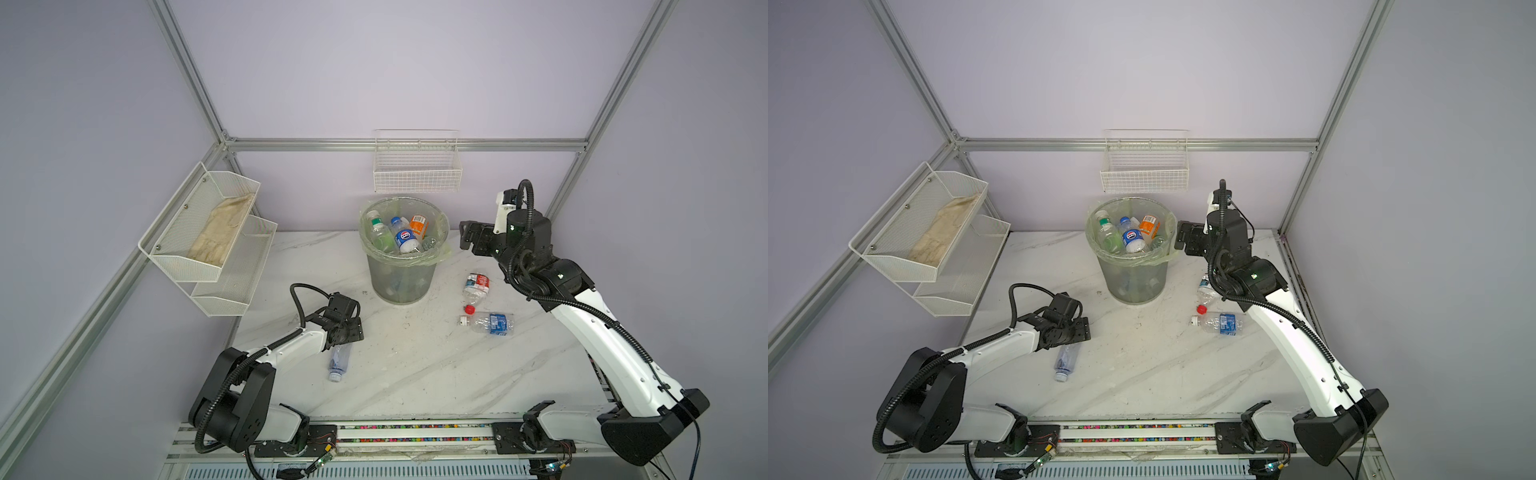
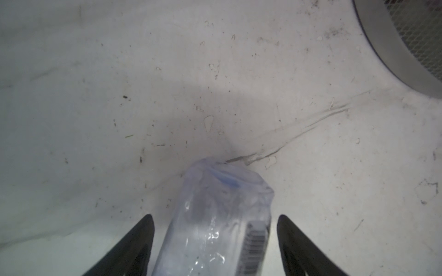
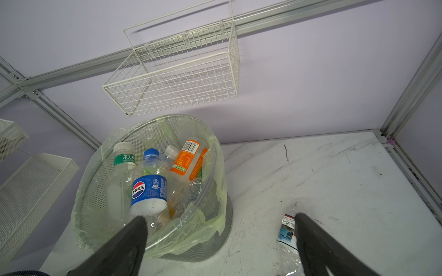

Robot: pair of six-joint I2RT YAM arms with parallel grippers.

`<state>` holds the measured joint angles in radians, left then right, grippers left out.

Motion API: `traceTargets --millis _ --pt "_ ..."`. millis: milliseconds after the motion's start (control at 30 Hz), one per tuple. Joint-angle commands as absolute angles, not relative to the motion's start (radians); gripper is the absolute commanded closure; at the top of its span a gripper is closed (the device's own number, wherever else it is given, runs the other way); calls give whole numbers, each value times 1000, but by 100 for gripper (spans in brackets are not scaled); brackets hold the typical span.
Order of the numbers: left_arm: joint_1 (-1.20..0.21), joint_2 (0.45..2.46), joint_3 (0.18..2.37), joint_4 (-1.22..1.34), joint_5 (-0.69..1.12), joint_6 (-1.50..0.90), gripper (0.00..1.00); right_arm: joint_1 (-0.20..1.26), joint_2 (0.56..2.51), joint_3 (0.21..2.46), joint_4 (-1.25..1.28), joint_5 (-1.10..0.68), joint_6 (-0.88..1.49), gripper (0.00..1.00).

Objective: Throw the plastic bottles in the bin
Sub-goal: Pick up the plastic bottle from the middle-left of the table.

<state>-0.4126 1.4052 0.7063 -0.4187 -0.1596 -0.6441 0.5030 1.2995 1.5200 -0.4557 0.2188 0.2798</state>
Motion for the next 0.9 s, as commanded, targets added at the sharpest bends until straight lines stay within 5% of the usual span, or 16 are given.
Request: traceTargets --millis 0,167,867 --pt "-406 1430 666 -385 -160 -645 44 496 1276 1511 -454 210 290 3" --pt "-406 1442 692 -411 -163 -633 66 493 1264 1504 -457 213 290 3" --pt "-413 928 969 -479 -167 -452 88 487 1227 1453 -454 204 305 3"
